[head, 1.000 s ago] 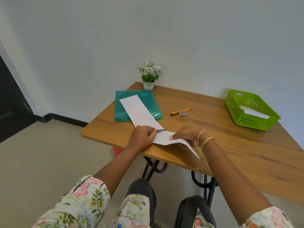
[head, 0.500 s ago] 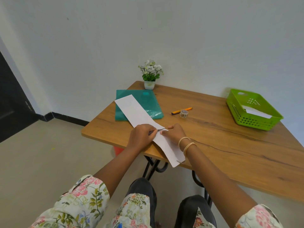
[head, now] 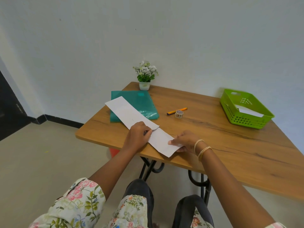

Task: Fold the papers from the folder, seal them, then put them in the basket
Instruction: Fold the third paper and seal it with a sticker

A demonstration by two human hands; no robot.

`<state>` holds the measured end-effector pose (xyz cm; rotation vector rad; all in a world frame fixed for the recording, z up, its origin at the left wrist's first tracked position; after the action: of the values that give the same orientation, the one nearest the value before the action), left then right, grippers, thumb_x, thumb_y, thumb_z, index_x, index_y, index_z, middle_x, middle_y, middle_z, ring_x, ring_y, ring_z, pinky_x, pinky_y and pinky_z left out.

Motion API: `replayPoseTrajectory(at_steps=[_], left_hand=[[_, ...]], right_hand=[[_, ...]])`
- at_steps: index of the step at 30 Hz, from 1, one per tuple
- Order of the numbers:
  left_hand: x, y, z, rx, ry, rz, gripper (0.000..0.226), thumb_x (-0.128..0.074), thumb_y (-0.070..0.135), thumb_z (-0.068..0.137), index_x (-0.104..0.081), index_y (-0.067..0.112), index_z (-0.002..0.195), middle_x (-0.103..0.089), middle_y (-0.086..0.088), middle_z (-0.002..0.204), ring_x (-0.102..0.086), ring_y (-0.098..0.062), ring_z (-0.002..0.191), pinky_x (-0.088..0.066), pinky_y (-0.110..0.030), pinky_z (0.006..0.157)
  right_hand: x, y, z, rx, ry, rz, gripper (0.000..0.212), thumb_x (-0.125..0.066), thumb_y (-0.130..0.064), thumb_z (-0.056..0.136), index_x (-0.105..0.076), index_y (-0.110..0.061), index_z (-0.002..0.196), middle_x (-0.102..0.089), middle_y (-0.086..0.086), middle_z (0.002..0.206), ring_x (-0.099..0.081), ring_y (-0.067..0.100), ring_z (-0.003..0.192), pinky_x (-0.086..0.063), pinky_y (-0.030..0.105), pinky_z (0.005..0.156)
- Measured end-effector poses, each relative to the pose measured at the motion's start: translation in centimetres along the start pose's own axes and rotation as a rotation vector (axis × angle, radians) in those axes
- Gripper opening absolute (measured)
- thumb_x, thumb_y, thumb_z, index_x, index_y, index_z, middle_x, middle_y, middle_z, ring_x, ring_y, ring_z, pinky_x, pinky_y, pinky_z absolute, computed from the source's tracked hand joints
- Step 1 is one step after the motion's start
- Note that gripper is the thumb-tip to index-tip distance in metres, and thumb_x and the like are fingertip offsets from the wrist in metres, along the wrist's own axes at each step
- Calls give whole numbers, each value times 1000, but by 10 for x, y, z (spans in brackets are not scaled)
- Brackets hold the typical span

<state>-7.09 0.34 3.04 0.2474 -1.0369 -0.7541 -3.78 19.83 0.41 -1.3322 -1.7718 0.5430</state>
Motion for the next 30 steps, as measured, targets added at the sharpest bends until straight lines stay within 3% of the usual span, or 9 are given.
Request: replayPoseTrajectory(at_steps=[5, 8, 10, 12, 17, 19, 21, 26, 30], left_hand=[[-1, 12, -5, -98, -60, -39, 18, -68, 19, 87, -76, 11, 101, -69, -3, 91, -59, -12, 84, -49, -23, 72], [0, 13, -5, -120, -69, -63, 18, -69, 19, 85, -76, 11, 100, -70, -4, 92, -59, -8, 83, -45, -16, 70], [2, 12, -4, -109, -56, -81, 17, -70, 19, 85, -76, 10, 99, -71, -4, 92, -59, -8, 82, -45, -16, 70], [3, 10, -4, -92, -45, -74, 17, -70, 19, 85, -76, 10, 99, -71, -5, 93, -61, -10, 84, -48, -19, 72], [3, 6, -3, -26, -14, -52, 22, -67, 23, 88, -74, 11, 106, -71, -4, 103, -63, -11, 91, -44, -16, 76], [3, 4, -4, 1, -10, -56, 25, -66, 26, 90, -72, 11, 109, -71, -4, 107, -64, -13, 95, -46, -17, 78], [3, 2, -5, 22, -9, -56, 27, -65, 28, 90, -71, 12, 112, -71, -3, 110, -64, -14, 97, -49, -19, 79], [7, 5, -6, -29, 5, -87, 23, -68, 24, 89, -74, 10, 106, -74, -5, 103, -67, -14, 90, -52, -23, 77], [7, 7, -6, -40, -10, -108, 21, -69, 23, 88, -74, 11, 104, -74, -4, 100, -66, -12, 86, -53, -21, 75]], right_hand=[[-18, -16, -3, 30, 72, 135, 28, -76, -5, 78, -52, -9, 90, -59, 8, 87, -60, 17, 71, -55, 25, 47], [-24, -25, 4, 116, 176, 166, 28, -80, -6, 74, -56, -10, 87, -63, 10, 96, -63, 22, 83, -57, 28, 53], [-26, -29, 6, 170, 222, 172, 25, -82, -9, 71, -60, -12, 84, -63, 6, 91, -63, 21, 85, -58, 28, 55], [-31, -30, 6, 192, 186, 205, 24, -81, -7, 72, -62, -10, 87, -62, 4, 89, -63, 22, 88, -58, 27, 55], [-35, -27, 0, 196, -71, 223, 38, -75, 7, 74, -59, -5, 107, -56, 10, 108, -61, 27, 101, -61, 30, 67], [-32, -28, -1, 248, -122, 130, 33, -77, 5, 73, -67, -7, 102, -58, 10, 114, -63, 25, 103, -60, 33, 78], [-31, -28, -2, 296, -133, 80, 25, -78, 1, 72, -71, -11, 94, -63, 11, 113, -66, 25, 102, -60, 30, 77], [-32, -33, -5, 404, -45, 67, 28, -77, 1, 74, -70, -4, 101, -72, 19, 98, -70, 17, 79, -55, 17, 59], [-32, -35, 1, 453, 121, 52, 27, -77, -3, 76, -63, -5, 99, -73, 14, 81, -72, 19, 69, -59, 24, 60]])
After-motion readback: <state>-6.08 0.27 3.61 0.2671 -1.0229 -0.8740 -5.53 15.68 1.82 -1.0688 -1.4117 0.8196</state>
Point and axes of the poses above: each hand's wrist, its own z-axis towards the middle knuckle, its own x-axis out of the back of the hand, y = z × x, the point moved 8 cm from there along z, towards the middle knuckle
